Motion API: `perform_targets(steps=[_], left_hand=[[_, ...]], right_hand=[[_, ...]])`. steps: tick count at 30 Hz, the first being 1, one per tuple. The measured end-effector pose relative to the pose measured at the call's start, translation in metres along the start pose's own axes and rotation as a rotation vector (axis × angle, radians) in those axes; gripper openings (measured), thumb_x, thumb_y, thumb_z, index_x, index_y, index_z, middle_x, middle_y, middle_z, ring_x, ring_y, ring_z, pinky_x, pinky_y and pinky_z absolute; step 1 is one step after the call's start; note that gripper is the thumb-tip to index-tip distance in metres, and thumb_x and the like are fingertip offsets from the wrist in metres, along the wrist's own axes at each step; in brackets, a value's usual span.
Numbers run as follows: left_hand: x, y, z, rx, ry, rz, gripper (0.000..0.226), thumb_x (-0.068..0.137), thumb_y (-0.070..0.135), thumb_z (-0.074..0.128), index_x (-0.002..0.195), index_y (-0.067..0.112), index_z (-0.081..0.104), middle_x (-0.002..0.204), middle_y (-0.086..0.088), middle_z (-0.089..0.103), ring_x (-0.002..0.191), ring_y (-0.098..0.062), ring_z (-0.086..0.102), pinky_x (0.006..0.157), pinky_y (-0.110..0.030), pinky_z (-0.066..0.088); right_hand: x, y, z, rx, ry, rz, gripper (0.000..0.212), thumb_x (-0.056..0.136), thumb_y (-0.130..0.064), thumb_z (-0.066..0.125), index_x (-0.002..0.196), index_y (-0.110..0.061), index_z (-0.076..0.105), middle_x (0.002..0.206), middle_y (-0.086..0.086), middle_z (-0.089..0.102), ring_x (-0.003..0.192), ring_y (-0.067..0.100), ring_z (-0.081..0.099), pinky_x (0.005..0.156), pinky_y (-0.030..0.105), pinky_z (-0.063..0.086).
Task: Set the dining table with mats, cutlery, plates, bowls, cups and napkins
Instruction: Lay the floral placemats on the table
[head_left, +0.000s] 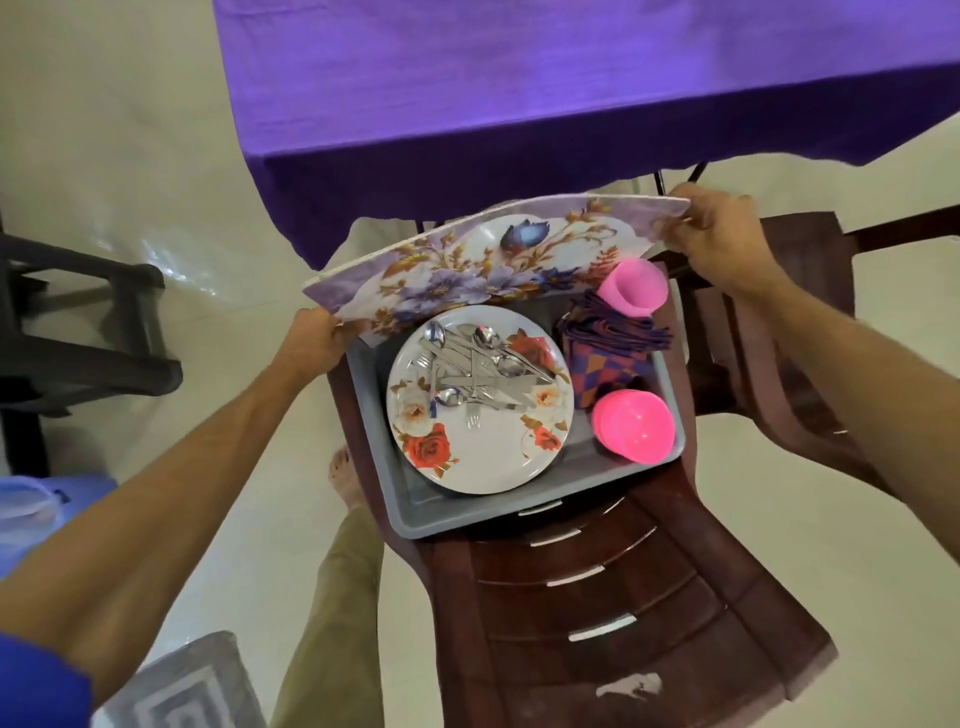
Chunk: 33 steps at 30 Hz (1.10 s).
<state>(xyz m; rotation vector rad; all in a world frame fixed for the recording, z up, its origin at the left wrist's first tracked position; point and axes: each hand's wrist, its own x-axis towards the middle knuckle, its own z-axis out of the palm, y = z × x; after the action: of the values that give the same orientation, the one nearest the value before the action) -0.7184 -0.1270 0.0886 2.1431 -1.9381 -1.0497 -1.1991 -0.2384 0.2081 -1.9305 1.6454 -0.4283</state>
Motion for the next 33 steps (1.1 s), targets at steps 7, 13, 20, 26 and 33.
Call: perform_targets(steps=[7,13,20,26,33], left_hand=[[-0.004,-0.010,-0.001,-0.172,0.045,0.031,0.041,0.101,0.014,0.067,0.139,-0.001,0.060,0.131,-0.018,0.065,0.117,-0.033,0.061,0.098,-0.037,0.046],[0.017,-0.054,0.026,-0.247,0.012,-0.107,0.053,0.099,0.038,0.064,0.142,0.007,0.058,0.136,-0.019,0.065,0.121,-0.040,0.063,0.104,-0.054,0.053],[0.001,-0.048,0.028,-0.462,0.038,-0.060,0.044,0.094,0.026,0.077,0.136,0.035,0.064,0.136,-0.012,0.066,0.127,-0.033,0.061,0.111,-0.058,0.047],[-0.005,-0.031,0.019,-0.498,0.069,-0.044,0.037,0.096,0.022,0.075,0.128,0.033,0.061,0.132,-0.009,0.066,0.121,-0.031,0.063,0.106,-0.047,0.050],[-0.009,-0.021,0.011,-0.645,0.086,-0.211,0.038,0.095,0.018,0.077,0.130,0.012,0.064,0.124,-0.012,0.068,0.110,-0.032,0.065,0.096,-0.046,0.055]], right_hand=[[-0.012,-0.043,-0.008,-0.173,0.165,-0.188,0.008,0.098,-0.009,0.057,0.093,-0.006,0.062,0.077,0.003,0.067,0.065,0.018,0.057,0.055,0.032,0.042],[-0.036,-0.067,-0.013,-0.201,0.176,-0.292,0.016,0.098,-0.005,0.060,0.111,-0.007,0.070,0.087,0.007,0.073,0.071,0.015,0.062,0.063,0.026,0.041],[-0.104,-0.070,0.004,-0.316,0.175,-0.313,0.019,0.097,-0.004,0.065,0.115,-0.009,0.071,0.100,0.006,0.073,0.078,0.026,0.068,0.063,0.043,0.055],[-0.178,-0.091,0.025,-0.310,0.217,-0.378,0.038,0.103,-0.008,0.039,0.113,0.000,0.075,0.108,0.012,0.076,0.089,0.033,0.074,0.060,0.042,0.062],[-0.220,-0.124,0.028,-0.299,0.218,-0.349,0.031,0.093,0.004,0.061,0.120,-0.003,0.074,0.115,0.009,0.075,0.101,0.028,0.073,0.065,0.036,0.062]])
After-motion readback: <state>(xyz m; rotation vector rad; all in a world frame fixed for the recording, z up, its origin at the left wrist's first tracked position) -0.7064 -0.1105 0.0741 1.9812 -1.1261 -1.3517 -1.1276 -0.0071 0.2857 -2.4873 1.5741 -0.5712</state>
